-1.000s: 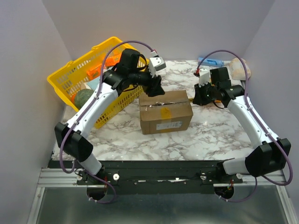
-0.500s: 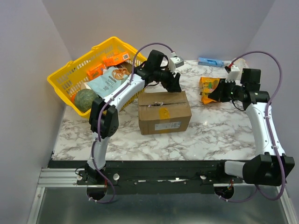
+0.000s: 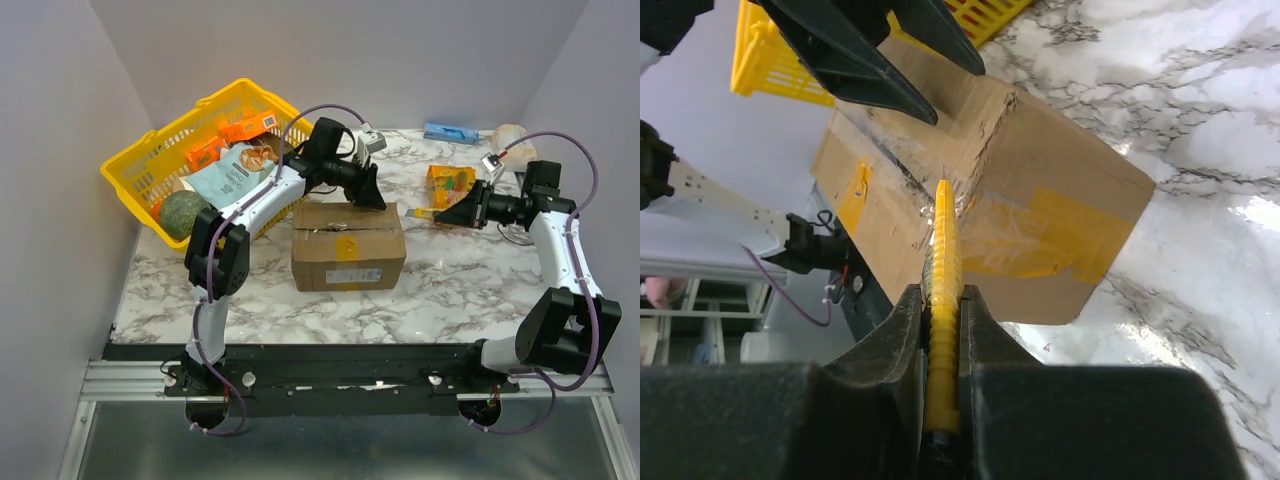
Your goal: Unpack the express box
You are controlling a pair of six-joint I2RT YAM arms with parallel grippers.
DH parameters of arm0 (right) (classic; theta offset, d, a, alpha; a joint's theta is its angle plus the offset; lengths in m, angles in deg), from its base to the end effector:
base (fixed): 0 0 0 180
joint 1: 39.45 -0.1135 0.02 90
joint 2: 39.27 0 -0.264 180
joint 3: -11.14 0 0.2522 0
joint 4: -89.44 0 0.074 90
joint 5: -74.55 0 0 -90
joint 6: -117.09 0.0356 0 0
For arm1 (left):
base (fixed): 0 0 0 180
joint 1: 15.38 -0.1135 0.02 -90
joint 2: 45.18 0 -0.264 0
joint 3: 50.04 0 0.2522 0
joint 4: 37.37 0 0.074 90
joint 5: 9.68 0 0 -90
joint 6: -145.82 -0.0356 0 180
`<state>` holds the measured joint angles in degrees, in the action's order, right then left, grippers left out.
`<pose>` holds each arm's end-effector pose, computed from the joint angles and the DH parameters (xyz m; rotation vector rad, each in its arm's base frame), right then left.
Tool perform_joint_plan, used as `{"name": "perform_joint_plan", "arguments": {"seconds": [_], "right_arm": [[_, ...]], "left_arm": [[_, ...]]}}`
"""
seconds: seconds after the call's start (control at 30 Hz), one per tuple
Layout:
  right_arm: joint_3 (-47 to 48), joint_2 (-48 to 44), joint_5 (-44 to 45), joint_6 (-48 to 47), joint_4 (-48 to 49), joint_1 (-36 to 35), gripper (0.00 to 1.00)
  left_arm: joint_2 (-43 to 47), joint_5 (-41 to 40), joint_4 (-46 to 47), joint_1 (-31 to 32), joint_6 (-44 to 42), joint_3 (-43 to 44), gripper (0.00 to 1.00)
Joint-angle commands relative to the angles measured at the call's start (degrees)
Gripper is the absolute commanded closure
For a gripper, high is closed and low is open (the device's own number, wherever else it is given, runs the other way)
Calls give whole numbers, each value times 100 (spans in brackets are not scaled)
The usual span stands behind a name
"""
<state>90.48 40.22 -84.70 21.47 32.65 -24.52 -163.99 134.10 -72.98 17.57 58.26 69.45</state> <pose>0.2707 -0.0377 0.2998 -0.2543 2.0933 1.2942 0.3849 -0.2837 0.2934 1.1039 1.9070 -1.3667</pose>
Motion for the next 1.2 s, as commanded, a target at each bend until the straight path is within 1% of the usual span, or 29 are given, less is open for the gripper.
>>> {"name": "perform_joint_plan", "arguments": {"seconds": [0.0,0.1,0.23,0.37,0.43,0.57,0.6,0.67,0.7,0.73,0.83,0.97,1.17], "right_arm": [[-195,-21,-466,-158,-170,18,99],[-177,-20,-256,-360,-495,18,100],[-239,-108,-71,-404,-593,26,99],[-239,-64,-36,-308,-734,26,100],[-256,-30,26,-2,-734,27,99],[-309,-55,-368,211,-751,18,99],[-300,-90,-422,185,-786,18,99],[-74,-231,-449,-296,-1005,18,100],[33,-266,-449,-542,-1293,18,99],[138,-301,-457,-1110,-1453,18,100],[542,-424,-308,-1868,-1823,0,99],[894,-583,-72,-2399,-1920,-166,99],[1167,-741,324,-2654,-1885,-571,99]], "left_arm": [[112,378,-601,19,20,-422,52],[226,396,-610,18,20,-632,53],[323,370,-619,19,46,-668,53],[393,300,-540,19,117,-309,52],[384,212,-610,19,21,-115,51],[367,45,-882,36,-445,438,47],[375,28,-944,71,-672,500,47],[437,80,-1076,124,-867,693,47],[480,150,-1102,194,-998,746,46],[498,177,-1163,255,-1182,799,46],[534,395,-1356,466,-1473,1063,46],[306,607,-1884,712,-1790,1546,46],[358,652,-1841,923,-1852,1477,47]]}}
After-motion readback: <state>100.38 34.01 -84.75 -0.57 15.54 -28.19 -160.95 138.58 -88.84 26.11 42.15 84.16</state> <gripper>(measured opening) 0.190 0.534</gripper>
